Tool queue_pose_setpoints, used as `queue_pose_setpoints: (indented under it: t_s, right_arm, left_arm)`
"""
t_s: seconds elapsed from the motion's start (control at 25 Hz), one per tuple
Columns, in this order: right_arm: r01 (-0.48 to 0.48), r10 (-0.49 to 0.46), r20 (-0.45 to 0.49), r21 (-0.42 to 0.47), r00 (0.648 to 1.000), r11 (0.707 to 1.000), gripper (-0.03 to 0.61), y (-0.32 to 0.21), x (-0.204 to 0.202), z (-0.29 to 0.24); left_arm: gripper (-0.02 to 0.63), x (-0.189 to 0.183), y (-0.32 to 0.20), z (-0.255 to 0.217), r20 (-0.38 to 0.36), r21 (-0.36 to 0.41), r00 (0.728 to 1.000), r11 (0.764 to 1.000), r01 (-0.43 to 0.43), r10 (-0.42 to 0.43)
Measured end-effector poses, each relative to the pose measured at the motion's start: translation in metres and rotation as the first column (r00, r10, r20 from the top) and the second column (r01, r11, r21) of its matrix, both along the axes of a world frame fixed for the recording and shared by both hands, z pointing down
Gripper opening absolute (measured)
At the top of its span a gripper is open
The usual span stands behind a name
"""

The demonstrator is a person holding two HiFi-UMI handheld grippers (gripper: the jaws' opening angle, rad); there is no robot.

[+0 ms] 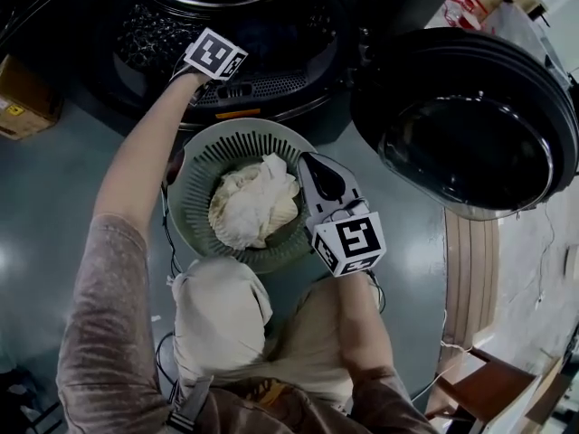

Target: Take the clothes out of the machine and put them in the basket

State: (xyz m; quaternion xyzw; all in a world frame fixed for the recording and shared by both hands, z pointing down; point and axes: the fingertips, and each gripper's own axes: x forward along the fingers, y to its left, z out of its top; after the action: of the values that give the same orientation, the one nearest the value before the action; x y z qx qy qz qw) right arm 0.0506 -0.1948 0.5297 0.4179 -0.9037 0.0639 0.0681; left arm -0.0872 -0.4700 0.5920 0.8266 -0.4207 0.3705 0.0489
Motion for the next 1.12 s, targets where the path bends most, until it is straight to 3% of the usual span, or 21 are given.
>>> queue_pose_setpoints:
  t_s: [0.12,0.28,0.4,0.6,0.76,0.88,1.12]
  right_arm:
    - [0.004,-0.004,0.003,-0.005,1.0,1.0,-0.002,-0.005,-0.003,0.003]
    - [0.008,-0.008,0.008,-0.013,1.0,1.0,-0.002,-0.006,-0.007,0.005]
    - [0.016,-0.016,-0.002,-0.005,1.0,1.0,-0.002,-0.004,-0.007,0.004]
    - [-0.001,0.002,0.003,-0.009,1.0,1.0,-0.002,-0.005,-0.001,0.004]
    - [-0.001,0.001,-0.007,-0.004,1.0,1.0,-0.002,-0.004,0.0,0.004]
    - [-0.009,0.009,-0.011,-0.007,1.0,1.0,-0.002,-0.004,0.001,0.006]
    - [-0.013,0.012,-0.014,-0.007,1.0,1.0,-0.002,-0.005,0.003,0.009]
  left_arm:
    - [0.422,0.006,0.0,0.011,-0.005,-0.082,1.0,0.996,-0.017,0.016]
    - [0.354,0.012,0.002,0.021,-0.007,-0.149,1.0,0.989,-0.012,0.011]
    - [0.307,0.011,0.003,0.022,-0.006,-0.163,1.0,0.987,0.001,-0.002]
    - [0.187,0.011,0.004,0.027,0.056,-0.155,0.998,0.988,0.004,0.005]
    - [0.071,0.009,0.005,0.024,0.071,-0.119,0.997,0.993,0.011,-0.003]
    - [0.055,0.006,0.008,0.016,0.052,-0.056,0.998,0.998,0.025,-0.022]
    - [0.049,0.009,0.036,-0.032,-0.067,0.068,0.997,0.997,0.037,-0.032]
